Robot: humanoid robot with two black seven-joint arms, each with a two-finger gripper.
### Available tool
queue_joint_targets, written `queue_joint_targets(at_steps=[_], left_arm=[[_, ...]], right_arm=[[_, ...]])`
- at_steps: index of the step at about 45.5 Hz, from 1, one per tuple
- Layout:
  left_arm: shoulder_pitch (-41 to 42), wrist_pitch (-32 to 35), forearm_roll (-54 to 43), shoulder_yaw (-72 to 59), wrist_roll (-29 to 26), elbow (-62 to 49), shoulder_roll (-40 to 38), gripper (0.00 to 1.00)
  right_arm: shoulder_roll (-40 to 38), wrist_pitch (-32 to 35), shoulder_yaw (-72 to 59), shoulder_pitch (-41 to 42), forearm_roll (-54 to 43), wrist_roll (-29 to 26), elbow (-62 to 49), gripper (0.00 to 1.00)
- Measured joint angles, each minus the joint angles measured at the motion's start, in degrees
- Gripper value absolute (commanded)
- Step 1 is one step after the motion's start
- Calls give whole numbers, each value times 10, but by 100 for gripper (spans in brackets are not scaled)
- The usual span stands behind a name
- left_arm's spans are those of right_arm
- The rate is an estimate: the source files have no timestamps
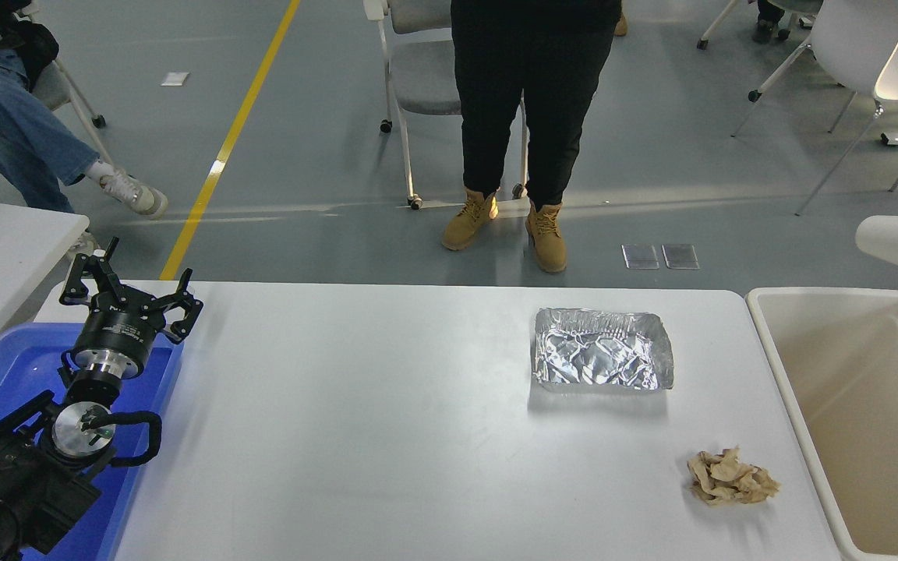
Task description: Clean the table surface
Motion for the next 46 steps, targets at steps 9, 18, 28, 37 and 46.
queue_joint_targets(at_steps=[9, 18, 28, 37, 46], left_arm=[[0, 0, 0, 0, 0, 0, 0, 100], [0, 0, 0, 0, 0, 0, 0, 100], [0, 0, 0, 0, 0, 0, 0, 100], [0, 0, 0, 0, 0, 0, 0, 100], [0, 0, 0, 0, 0, 0, 0, 100]], right_arm=[[1, -21, -11, -36, -28, -30, -5, 0], [9, -42, -20, -68, -78, -58, -7, 0], [21, -53, -25, -89, -113, -71, -8, 0], [40, -58, -34, -103, -129, -76, -8, 0], [62, -65, -46, -116, -136, -77, -8, 0]])
